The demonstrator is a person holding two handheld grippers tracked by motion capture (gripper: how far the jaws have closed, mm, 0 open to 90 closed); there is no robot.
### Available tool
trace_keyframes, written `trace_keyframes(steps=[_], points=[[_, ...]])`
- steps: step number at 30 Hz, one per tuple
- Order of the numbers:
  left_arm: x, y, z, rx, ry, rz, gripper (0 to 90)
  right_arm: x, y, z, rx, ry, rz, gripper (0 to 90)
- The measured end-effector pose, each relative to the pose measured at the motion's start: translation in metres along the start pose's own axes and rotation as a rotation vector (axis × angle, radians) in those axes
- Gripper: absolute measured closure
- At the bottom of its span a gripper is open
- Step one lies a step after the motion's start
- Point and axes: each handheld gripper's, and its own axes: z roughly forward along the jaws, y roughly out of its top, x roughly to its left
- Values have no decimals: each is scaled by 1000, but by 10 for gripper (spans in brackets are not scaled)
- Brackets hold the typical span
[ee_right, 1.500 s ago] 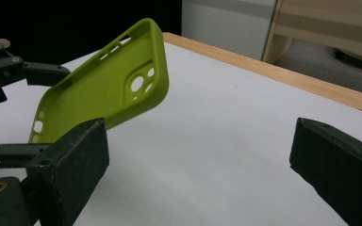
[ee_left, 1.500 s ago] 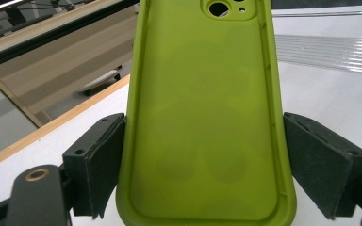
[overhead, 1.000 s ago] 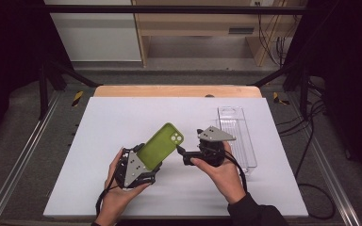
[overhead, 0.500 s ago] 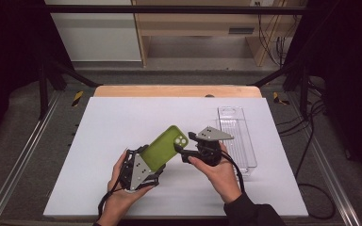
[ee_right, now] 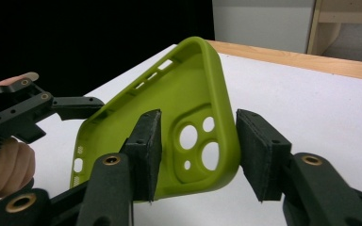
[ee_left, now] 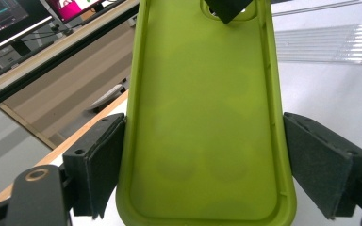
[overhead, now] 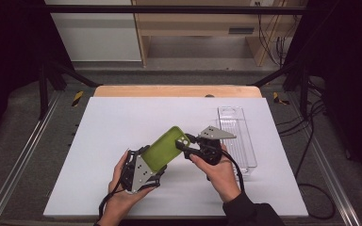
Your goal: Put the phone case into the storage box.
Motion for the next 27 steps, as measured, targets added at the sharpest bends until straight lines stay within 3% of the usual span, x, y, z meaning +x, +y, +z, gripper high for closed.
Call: trace_keyframes(steps=[13, 19, 27], points=[[-1, -1, 2, 10, 6, -6, 165, -5, -5, -2, -26, 35, 56, 652], [-1, -2, 3, 19, 8, -9, 164, -3, -6, -1, -23, 22, 54, 658], [-1, -3, 4, 23, 9, -22, 165, -3, -7, 0, -43, 28, 91, 669]])
